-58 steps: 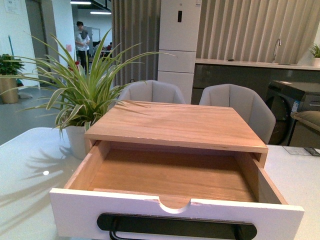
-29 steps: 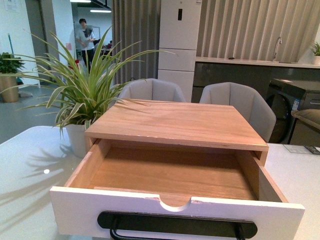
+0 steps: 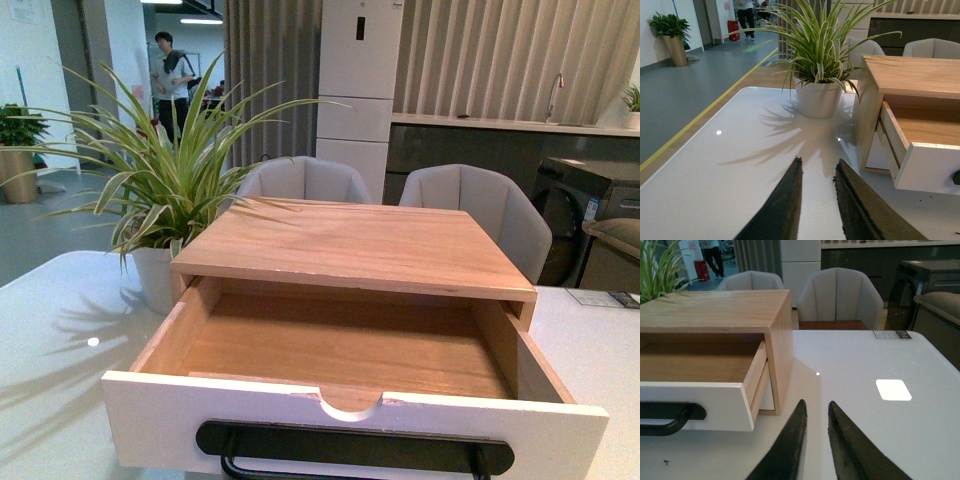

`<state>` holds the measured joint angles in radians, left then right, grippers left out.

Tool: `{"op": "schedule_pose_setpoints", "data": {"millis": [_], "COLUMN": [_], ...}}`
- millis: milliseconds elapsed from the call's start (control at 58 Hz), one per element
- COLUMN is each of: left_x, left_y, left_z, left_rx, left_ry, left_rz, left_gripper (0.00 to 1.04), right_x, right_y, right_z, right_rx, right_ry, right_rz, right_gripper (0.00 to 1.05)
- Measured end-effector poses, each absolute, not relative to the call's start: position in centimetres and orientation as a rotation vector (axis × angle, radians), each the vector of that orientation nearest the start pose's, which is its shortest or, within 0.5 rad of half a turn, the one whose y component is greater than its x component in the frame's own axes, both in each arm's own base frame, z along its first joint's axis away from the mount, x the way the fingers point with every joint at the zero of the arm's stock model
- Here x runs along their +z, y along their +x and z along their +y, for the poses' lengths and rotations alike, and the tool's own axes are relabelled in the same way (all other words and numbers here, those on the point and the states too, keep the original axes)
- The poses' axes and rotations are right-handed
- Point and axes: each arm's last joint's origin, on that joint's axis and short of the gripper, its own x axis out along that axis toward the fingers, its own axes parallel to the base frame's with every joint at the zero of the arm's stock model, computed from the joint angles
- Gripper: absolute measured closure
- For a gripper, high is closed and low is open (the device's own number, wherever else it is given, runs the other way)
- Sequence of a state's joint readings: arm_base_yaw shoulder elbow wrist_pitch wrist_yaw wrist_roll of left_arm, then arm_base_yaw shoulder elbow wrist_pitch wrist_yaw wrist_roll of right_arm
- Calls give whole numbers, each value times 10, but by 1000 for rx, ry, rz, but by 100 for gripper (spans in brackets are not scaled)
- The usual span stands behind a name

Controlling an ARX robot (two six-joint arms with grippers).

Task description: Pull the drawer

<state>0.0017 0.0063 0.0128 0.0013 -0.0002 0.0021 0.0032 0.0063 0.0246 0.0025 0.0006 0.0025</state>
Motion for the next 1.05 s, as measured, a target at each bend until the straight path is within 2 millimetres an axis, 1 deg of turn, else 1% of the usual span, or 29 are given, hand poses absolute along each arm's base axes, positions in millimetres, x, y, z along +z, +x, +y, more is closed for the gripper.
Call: {"op": "schedule_pose_setpoints", "data": {"millis": [34,86,103,155,172,224,241,259,310,328,379,397,431,500,1052], "left_x": [168,168,168,168,168,168,168,168,168,168,168,168,168,168,168], "left_y": [97,97,97,97,97,97,97,97,97,97,97,97,97,97,97], "left_z": [0,0,0,0,0,0,0,0,0,0,0,0,0,0,0], "left_rx": [2,2,2,2,2,2,2,2,2,2,2,2,2,2,2], "left_ry": [2,2,2,2,2,2,2,2,2,2,2,3,2,2,2], "left_rz": [-8,-8,-8,-8,-8,-8,-8,-8,-8,-8,-8,-8,-8,-8,-8], "left_gripper": [72,61,60,49,47,36,33,31,21,19,9,6,6,8,7], "right_x": [172,172,172,172,172,172,172,172,172,172,172,172,172,172,172], "right_y": [97,97,97,97,97,97,97,97,97,97,97,97,97,97,97], "right_z": [0,0,0,0,0,0,0,0,0,0,0,0,0,0,0], "right_rx": [3,3,3,3,3,3,3,3,3,3,3,3,3,3,3], "right_ry": [3,3,3,3,3,3,3,3,3,3,3,3,3,3,3], "right_rz": [-21,-21,-21,-21,-21,-21,-21,-21,-21,-21,-21,-21,-21,-21,-21], "right_gripper": [78,67,65,55,52,43,41,37,27,25,14,11,7,9,9]}}
